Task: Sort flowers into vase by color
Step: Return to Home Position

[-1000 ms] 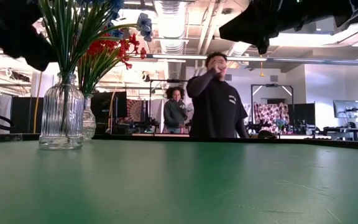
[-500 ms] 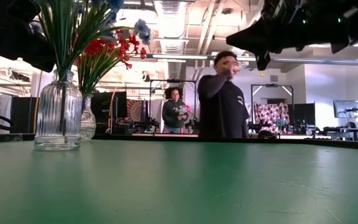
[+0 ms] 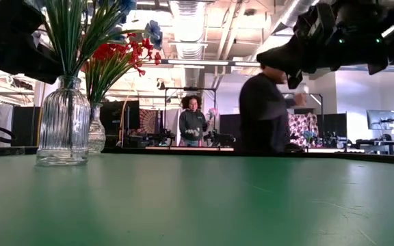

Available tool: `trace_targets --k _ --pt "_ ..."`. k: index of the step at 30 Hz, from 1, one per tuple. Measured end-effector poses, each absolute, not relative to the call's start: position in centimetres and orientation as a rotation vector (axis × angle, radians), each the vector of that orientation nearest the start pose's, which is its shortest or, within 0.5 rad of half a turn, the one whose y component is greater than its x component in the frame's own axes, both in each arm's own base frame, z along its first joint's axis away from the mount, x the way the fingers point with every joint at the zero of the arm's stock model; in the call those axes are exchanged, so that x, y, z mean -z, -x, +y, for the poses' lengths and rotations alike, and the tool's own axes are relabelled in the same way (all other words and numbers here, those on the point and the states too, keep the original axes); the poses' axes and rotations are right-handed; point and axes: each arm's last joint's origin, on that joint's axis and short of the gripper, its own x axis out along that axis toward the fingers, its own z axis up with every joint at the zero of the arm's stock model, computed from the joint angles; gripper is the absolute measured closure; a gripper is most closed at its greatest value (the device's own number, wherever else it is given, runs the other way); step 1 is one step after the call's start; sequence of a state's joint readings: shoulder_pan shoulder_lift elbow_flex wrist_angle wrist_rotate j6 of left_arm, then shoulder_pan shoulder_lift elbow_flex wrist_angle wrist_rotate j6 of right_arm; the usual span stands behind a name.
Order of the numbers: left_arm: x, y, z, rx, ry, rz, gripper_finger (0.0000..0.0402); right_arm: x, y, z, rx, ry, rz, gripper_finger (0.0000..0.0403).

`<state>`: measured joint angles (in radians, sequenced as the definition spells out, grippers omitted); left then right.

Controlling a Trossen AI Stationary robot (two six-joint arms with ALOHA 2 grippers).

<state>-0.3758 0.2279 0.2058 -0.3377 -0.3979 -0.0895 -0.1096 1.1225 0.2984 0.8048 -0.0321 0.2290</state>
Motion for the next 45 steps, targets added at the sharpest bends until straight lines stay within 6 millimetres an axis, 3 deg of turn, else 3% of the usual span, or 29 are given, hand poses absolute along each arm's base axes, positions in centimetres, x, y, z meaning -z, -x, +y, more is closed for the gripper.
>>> trace_targets --k 10,18,22,35,41,45 --pt "-18.6 -9.7 -2.3 -0.032 -0.023 0.320 0.0401 -17.8 -18.9 -2.3 0.076 -0.229 -0.065 0.0382" --pt "-18.4 -10.0 -2.4 -0.005 -0.020 0.260 0.0401 -15.9 -17.6 -2.9 0.117 -0.266 -0.003 0.0380" --pt "-17.2 -10.2 -2.5 0.005 -0.022 0.266 0.0401 -16.0 -17.5 -3.3 0.093 -0.272 -0.008 0.0380" --pt "-16.0 -10.4 -2.6 0.015 -0.022 0.241 0.0401 -15.8 -16.9 -5.2 0.047 -0.259 0.019 0.0380" --pt "-16.0 -10.2 -2.4 -0.018 -0.027 0.231 0.0401 -14.7 -14.8 -5.7 0.106 -0.303 0.029 0.0381" --pt "-16.3 -10.0 -2.3 -0.017 -0.018 0.200 0.0401 -15.4 -14.3 -5.7 0.122 -0.295 0.000 0.0382"
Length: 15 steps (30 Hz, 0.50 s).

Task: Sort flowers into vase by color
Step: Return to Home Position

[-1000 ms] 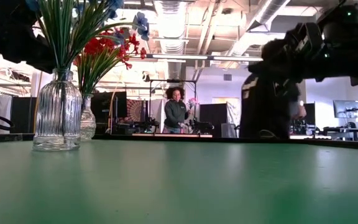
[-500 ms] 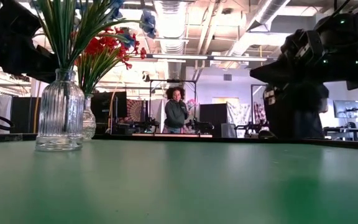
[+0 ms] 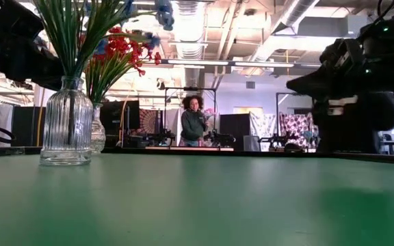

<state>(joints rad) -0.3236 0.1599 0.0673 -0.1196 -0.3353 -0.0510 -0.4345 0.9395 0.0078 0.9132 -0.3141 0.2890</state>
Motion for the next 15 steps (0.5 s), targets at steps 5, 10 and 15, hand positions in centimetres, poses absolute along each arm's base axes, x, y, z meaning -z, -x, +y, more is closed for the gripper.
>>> trace_targets --k 5,10,15 --pt "-16.5 -9.7 -2.3 -0.010 -0.011 0.166 0.0401 -15.5 -13.6 -5.4 0.152 -0.275 0.033 0.0382" --pt "-16.6 -9.7 -2.3 -0.003 -0.007 0.157 0.0401 -15.4 -12.6 -5.2 0.238 -0.273 0.081 0.0382" --pt "-16.6 -9.7 -2.3 -0.003 -0.020 0.157 0.0401 -15.7 -11.6 -4.8 0.278 -0.262 0.076 0.0382"
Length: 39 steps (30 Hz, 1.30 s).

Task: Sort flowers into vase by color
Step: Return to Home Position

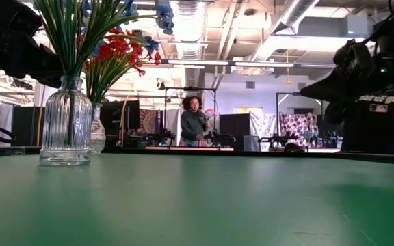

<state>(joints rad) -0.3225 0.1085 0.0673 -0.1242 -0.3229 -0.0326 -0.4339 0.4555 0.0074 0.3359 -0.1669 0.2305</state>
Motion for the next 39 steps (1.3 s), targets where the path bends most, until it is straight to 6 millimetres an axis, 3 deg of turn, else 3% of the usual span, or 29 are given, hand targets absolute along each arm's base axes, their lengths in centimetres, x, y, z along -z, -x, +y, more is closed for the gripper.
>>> trace_targets --k 13,18,26,39 --pt "-16.6 -9.7 -2.2 -0.019 0.020 0.154 0.0401 -15.7 -9.8 -4.2 0.348 -0.231 0.071 0.0380" --pt "-16.7 -9.7 -2.2 -0.030 0.005 0.148 0.0401 -15.9 -9.7 -4.2 0.347 -0.165 0.075 0.0369" --pt "-16.7 -9.6 -1.7 -0.201 -0.018 0.142 0.0401 -16.0 -9.7 -4.2 0.342 -0.155 0.074 0.0361" --pt "-16.7 -9.6 -1.7 -0.183 -0.017 0.144 0.0401 -16.0 -9.7 -4.2 0.337 -0.155 0.073 0.0360"
